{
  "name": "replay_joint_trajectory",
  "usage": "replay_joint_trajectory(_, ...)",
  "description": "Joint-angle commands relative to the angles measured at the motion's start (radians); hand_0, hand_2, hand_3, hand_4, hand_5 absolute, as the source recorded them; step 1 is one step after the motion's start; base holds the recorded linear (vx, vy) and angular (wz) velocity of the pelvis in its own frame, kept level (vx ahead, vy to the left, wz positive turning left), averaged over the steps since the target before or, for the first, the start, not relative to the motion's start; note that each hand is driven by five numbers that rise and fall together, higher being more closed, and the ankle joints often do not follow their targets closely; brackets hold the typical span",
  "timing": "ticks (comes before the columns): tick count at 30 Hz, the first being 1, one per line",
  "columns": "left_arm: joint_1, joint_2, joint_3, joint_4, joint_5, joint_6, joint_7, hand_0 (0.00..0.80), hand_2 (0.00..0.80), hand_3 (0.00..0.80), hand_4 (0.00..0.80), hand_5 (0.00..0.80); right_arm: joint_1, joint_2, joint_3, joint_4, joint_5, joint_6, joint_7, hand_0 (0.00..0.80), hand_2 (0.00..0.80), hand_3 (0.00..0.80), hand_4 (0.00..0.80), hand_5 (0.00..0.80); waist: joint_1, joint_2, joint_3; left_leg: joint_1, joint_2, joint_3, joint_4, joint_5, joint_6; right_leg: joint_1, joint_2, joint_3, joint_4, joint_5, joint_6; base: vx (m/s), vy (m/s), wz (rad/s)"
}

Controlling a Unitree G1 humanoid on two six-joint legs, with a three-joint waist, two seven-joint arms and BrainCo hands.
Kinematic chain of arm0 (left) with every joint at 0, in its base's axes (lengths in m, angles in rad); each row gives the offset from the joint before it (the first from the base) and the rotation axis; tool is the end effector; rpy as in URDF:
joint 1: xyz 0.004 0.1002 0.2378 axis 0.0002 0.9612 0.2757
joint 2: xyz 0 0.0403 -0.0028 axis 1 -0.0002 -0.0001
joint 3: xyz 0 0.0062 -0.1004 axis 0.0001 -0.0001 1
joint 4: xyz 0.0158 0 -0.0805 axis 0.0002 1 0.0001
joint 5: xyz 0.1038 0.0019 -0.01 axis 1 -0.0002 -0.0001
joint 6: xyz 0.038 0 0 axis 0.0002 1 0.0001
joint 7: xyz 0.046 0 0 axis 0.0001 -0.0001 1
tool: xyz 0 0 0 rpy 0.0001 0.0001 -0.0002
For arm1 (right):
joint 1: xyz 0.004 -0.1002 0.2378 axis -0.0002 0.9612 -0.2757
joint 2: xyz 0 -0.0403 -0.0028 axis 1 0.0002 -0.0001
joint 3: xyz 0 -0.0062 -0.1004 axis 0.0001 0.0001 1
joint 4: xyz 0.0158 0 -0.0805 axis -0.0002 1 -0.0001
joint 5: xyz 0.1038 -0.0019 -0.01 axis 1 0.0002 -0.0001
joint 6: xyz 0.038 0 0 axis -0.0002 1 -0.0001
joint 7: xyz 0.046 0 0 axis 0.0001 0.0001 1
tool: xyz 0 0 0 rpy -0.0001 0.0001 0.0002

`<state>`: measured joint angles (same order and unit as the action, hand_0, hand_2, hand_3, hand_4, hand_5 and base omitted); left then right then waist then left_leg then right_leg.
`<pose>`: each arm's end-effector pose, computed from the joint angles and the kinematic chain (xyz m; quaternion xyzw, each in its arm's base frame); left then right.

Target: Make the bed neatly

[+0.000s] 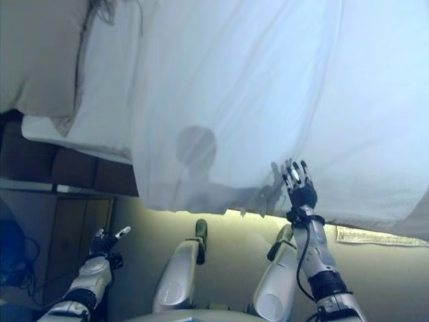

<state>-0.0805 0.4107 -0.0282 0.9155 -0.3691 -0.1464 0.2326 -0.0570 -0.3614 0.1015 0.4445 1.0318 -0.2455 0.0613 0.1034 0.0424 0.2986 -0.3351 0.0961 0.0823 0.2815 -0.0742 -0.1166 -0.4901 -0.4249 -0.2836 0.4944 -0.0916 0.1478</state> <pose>0.1581 0.2762 -0.0554 0.0700 0.3044 0.2529 0.9157 0.2020 -0.2304 -0.0027 0.2997 0.0534 -0.0959 0.9477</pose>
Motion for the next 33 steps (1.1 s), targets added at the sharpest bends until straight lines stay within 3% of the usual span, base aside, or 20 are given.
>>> replay_joint_trajectory(1,0.058,0.072,0.100,-0.064,-0.040,-0.073,-0.044,0.000,0.000,0.000,0.000,0.000,0.057,0.013,-0.083,0.022,-0.008,0.005,0.078,0.000,0.000,0.000,0.000,0.000,0.037,-0.033,-0.031,-0.007,-0.012,0.006,-0.037,0.098,0.038,0.171,0.023,-0.037,-0.300,0.239,0.055,0.169,-0.144,0.13)
replay_joint_trajectory(9,0.143,0.032,0.174,-0.333,-0.183,-0.140,-0.248,0.000,0.000,0.000,0.000,0.000,0.146,0.081,-0.153,0.146,-0.009,0.029,0.136,0.000,0.000,0.000,0.000,0.000,0.079,-0.055,-0.157,0.175,-0.009,0.011,-0.178,0.122,0.032,0.377,0.079,-0.072,-0.423,0.246,0.068,0.186,-0.141,0.16)
replay_joint_trajectory(16,0.127,0.008,0.131,-0.412,-0.197,-0.149,-0.372,0.000,0.000,0.000,0.000,0.000,0.135,0.124,-0.139,0.190,-0.033,0.049,0.119,0.000,0.000,0.000,0.000,0.000,0.087,-0.071,-0.214,0.263,0.005,0.024,-0.244,0.136,0.033,0.458,0.102,-0.085,-0.455,0.240,0.067,0.119,-0.105,0.11)
replay_joint_trajectory(21,0.105,-0.019,0.105,-0.479,-0.280,-0.098,-0.450,0.000,0.000,0.000,0.000,0.000,0.116,0.140,-0.124,0.193,-0.064,0.072,0.035,0.000,0.000,0.000,0.000,0.000,0.082,-0.074,-0.237,0.320,0.007,0.038,-0.264,0.128,0.039,0.505,0.113,-0.084,-0.470,0.233,0.066,0.067,-0.053,0.06)
replay_joint_trajectory(33,0.100,-0.039,0.052,-0.533,-0.280,-0.055,-0.449,0.000,0.000,0.000,0.000,0.000,0.110,0.179,-0.098,0.168,-0.051,0.042,-0.008,0.000,0.000,0.000,0.000,0.000,0.067,-0.079,-0.247,0.378,0.009,0.074,-0.258,0.095,0.058,0.545,0.118,-0.081,-0.479,0.228,0.069,0.037,-0.037,-0.01)
